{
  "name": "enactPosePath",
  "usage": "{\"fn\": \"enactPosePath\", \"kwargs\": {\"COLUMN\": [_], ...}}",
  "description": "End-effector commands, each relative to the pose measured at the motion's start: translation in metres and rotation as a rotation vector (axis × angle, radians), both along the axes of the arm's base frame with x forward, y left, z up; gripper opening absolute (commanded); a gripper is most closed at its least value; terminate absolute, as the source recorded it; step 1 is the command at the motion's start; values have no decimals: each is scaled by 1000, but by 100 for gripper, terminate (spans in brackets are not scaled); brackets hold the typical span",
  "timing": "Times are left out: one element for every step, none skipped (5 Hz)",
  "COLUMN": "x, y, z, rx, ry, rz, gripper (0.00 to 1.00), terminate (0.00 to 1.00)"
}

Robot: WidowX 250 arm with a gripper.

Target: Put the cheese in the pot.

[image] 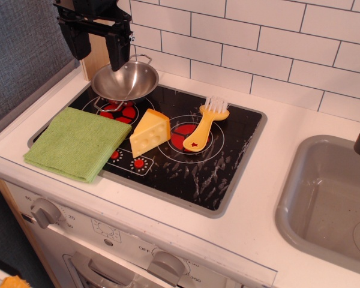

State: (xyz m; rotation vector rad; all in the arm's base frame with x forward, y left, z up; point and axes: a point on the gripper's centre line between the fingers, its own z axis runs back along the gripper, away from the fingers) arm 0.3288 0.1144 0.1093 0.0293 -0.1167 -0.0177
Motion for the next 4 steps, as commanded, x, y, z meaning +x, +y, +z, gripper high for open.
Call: {"fn": "enactPosePath", "kwargs": {"x": [0, 1, -9, -20], "y": [0, -23, -50, -68], "z": [0, 7, 14, 2], "rx": [0, 4, -1, 1], "ry": [0, -18, -43, -6], "rz": [0, -75, -156, -197], "gripper": [100, 100, 100, 100], "terminate": [0, 0, 0, 0]}}
